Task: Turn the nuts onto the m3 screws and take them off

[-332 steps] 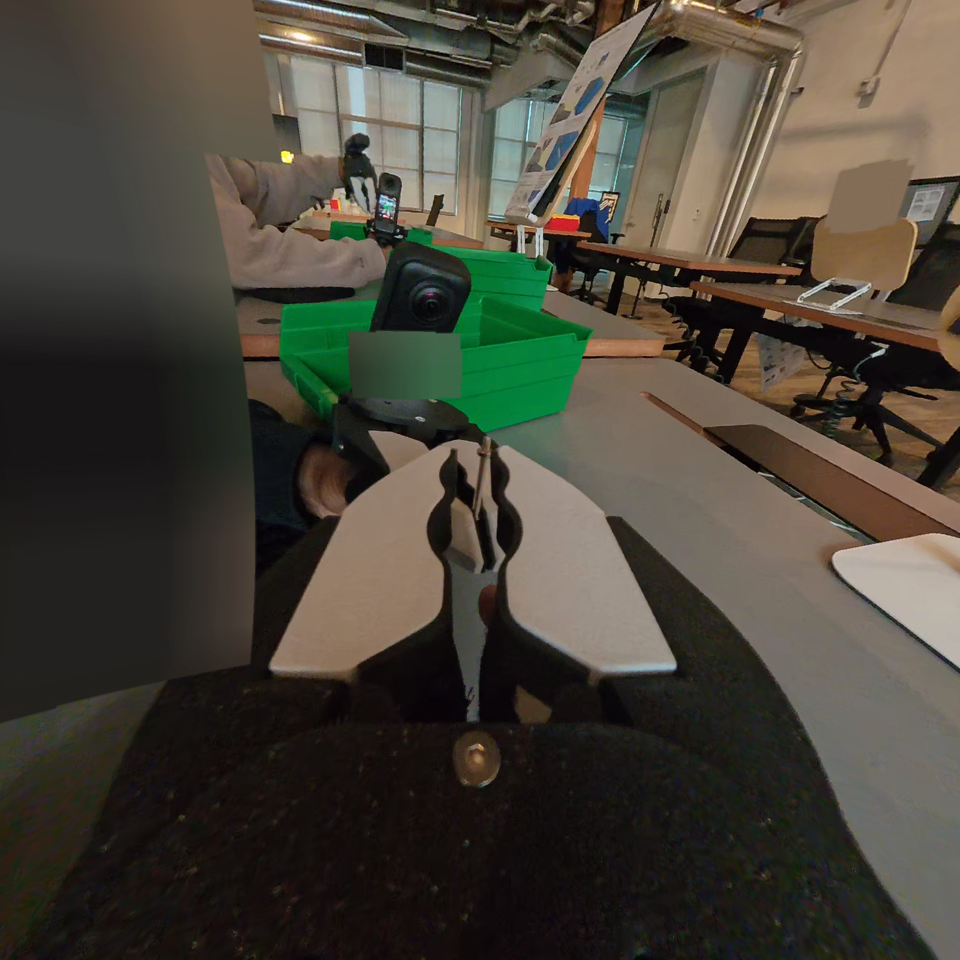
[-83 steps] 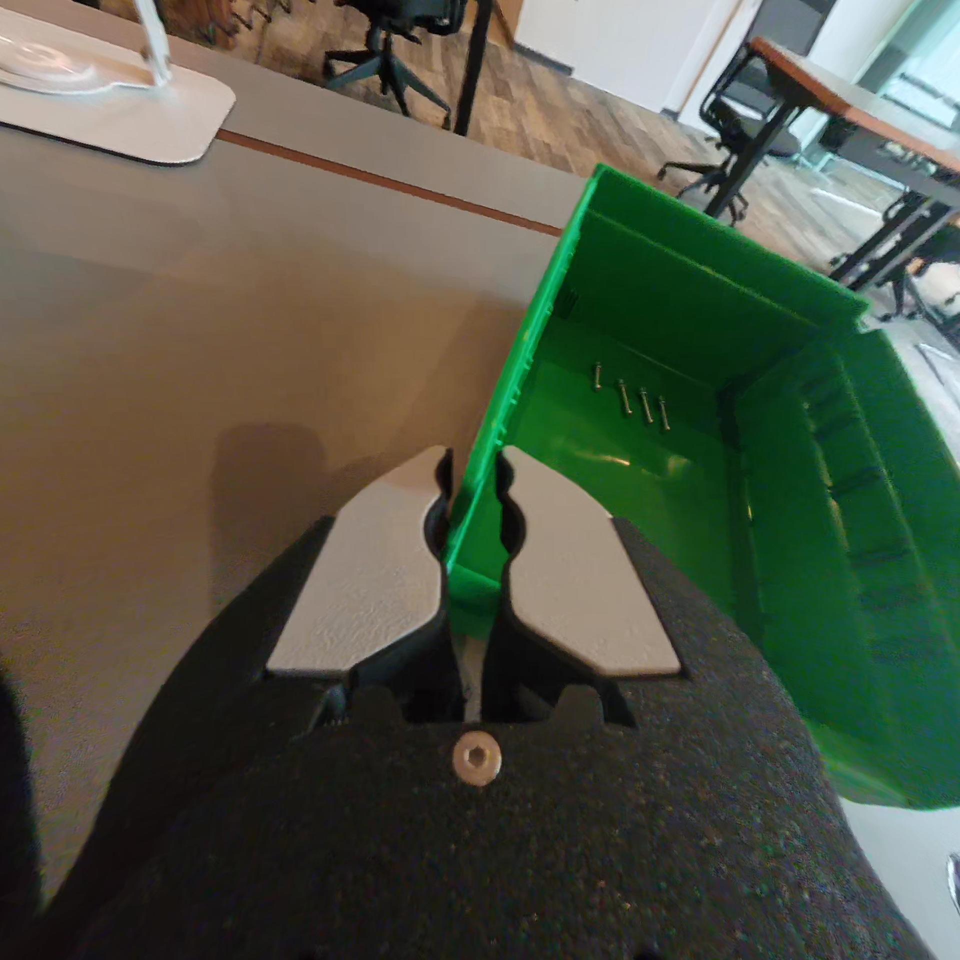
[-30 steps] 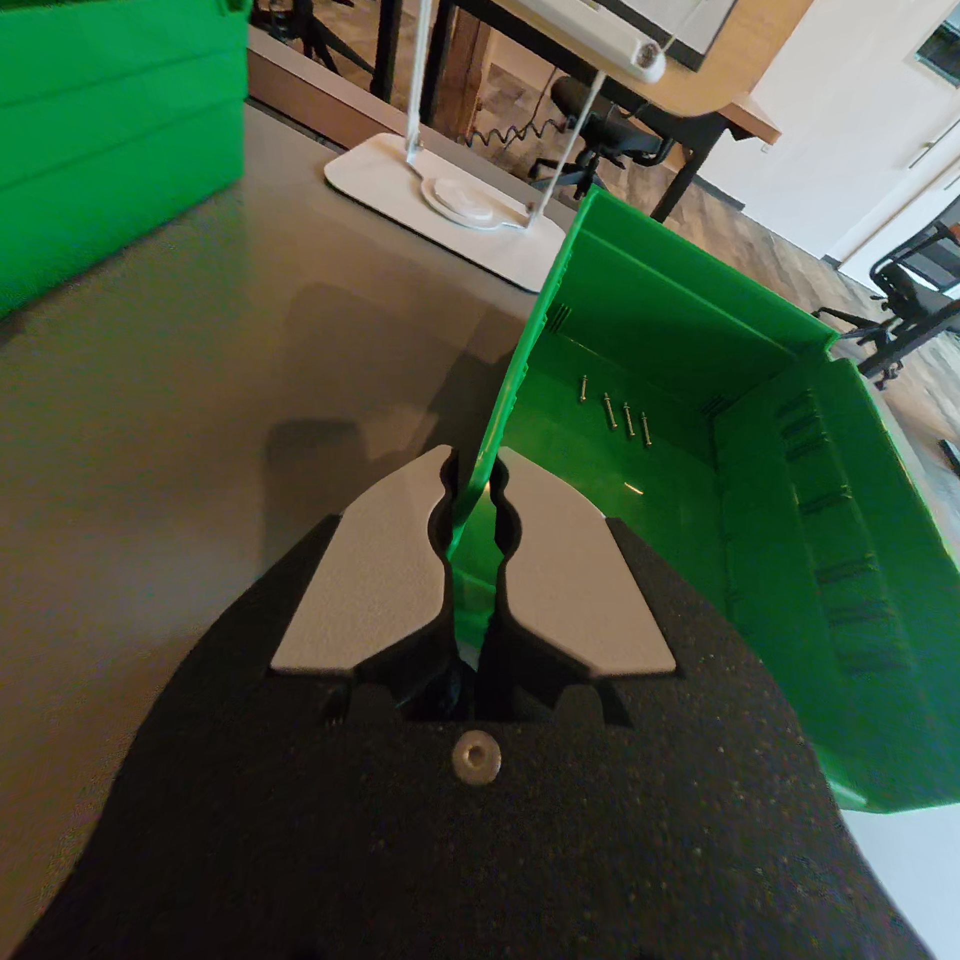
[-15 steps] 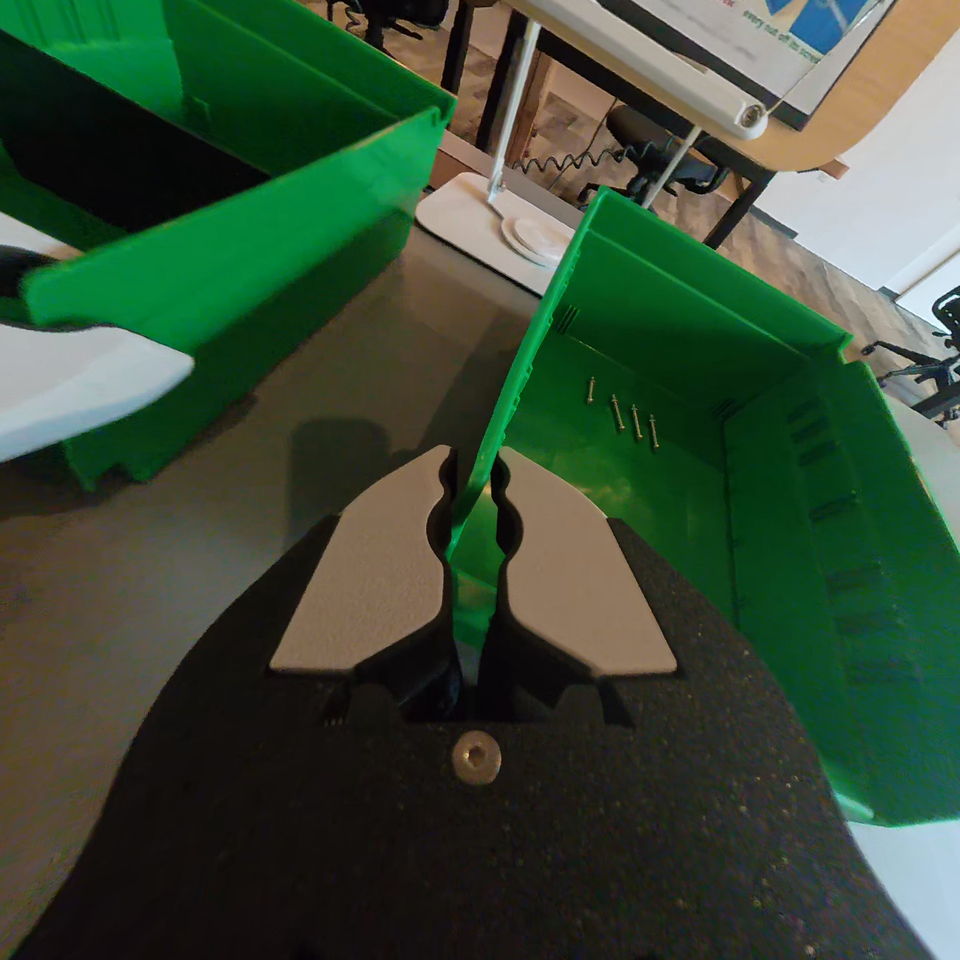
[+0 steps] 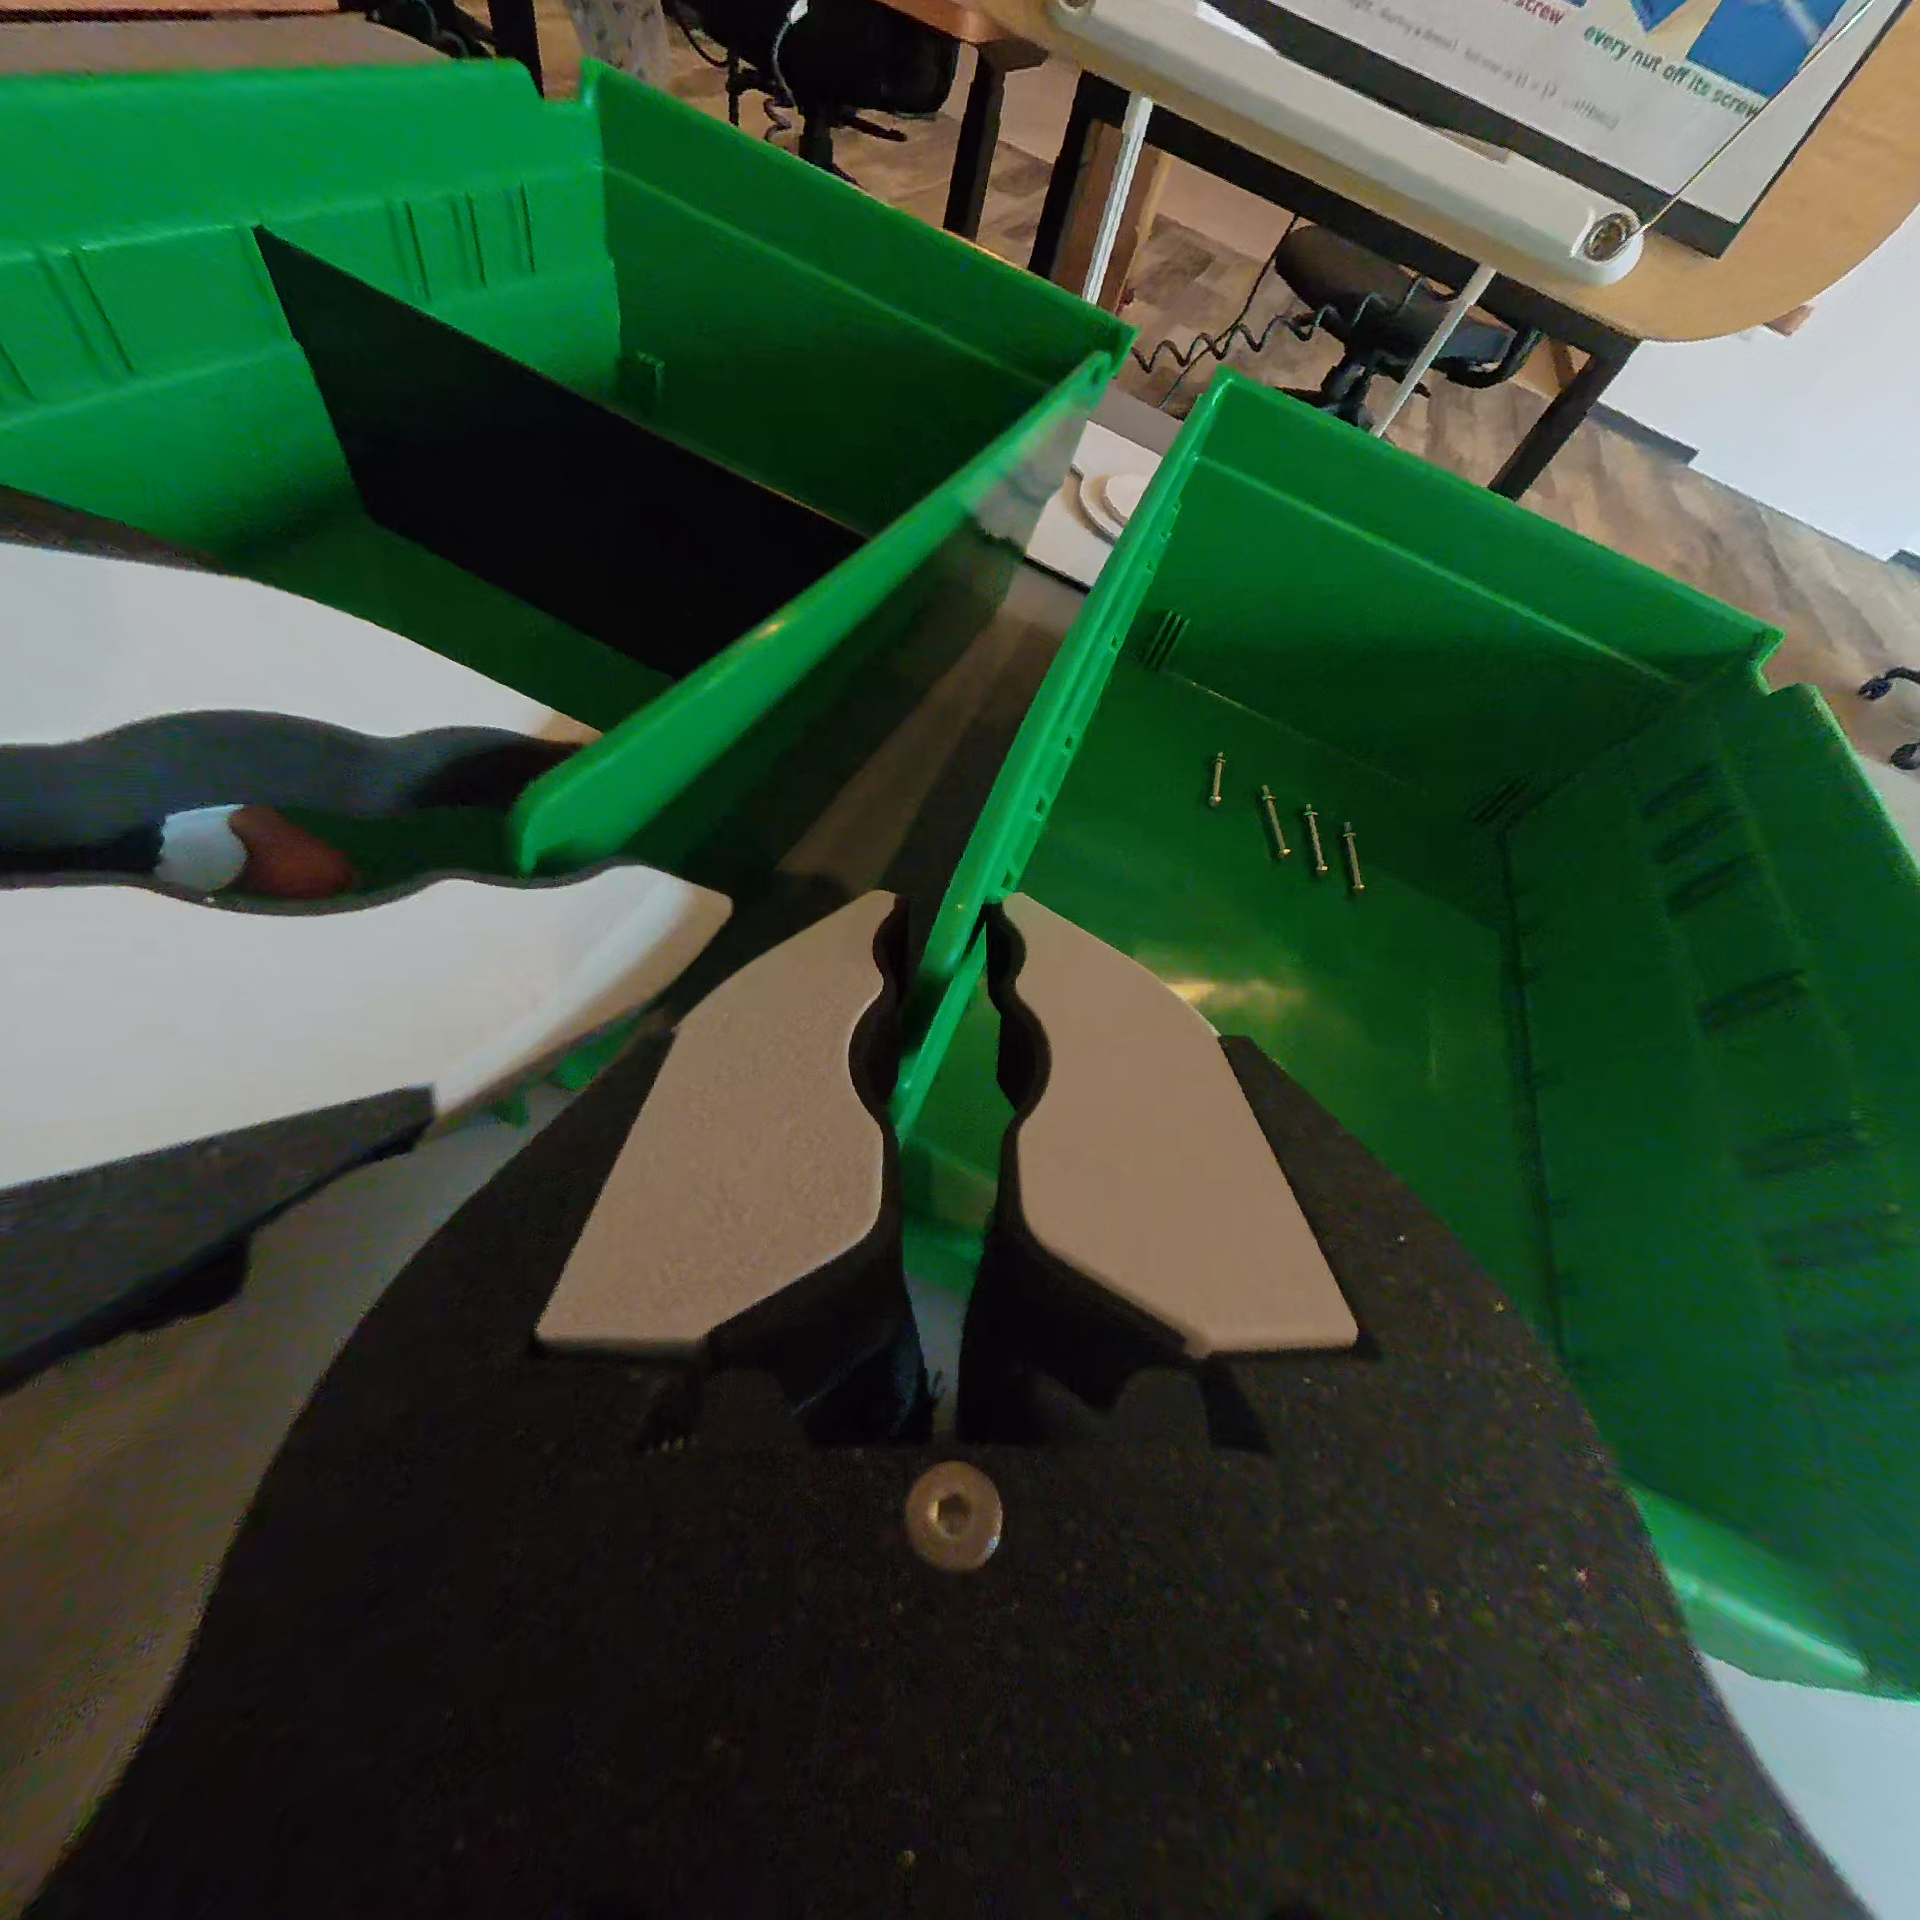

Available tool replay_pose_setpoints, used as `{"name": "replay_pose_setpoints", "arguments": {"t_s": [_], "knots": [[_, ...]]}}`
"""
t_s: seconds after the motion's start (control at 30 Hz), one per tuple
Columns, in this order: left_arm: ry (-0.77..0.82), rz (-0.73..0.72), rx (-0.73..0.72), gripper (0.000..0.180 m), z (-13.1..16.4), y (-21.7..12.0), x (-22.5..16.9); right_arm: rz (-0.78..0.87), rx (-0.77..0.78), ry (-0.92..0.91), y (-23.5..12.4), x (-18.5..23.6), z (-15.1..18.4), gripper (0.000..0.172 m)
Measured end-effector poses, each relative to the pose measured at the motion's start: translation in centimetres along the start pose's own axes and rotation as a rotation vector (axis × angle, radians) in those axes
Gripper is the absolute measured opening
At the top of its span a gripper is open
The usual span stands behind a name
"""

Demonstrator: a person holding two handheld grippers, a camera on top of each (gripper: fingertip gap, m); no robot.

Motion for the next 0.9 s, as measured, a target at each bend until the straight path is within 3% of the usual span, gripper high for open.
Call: {"name": "replay_pose_setpoints", "arguments": {"t_s": [0.33,0.47,0.7,0.9], "knots": [[-0.055,0.023,-0.022,0.020,-0.2,0.6,-0.5,-0.025,-0.006,0.034,0.0,0.1,-0.1,0.014],[-0.041,0.015,-0.093,0.028,-0.9,-0.4,-0.4,-0.033,-0.095,0.069,-1.3,-0.2,-1.0,0.016],[-0.043,0.019,-0.174,0.059,-2.1,-3.6,-1.9,-0.050,-0.185,0.126,-5.0,-2.3,-0.9,0.049],[-0.036,0.064,-0.216,0.052,-2.4,-4.2,-5.7,0.110,-0.184,0.102,-8.3,-6.9,1.5,0.067]]}}
Point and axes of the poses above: each gripper's, where its closed fingertips meet, y out along the fingers, z out of its underside, x = y × z across the jaws, the point moved 7 cm from there along -y, back along the fingers, and after that the axes turned 5 degrees about -y, right-handed, at the moved point
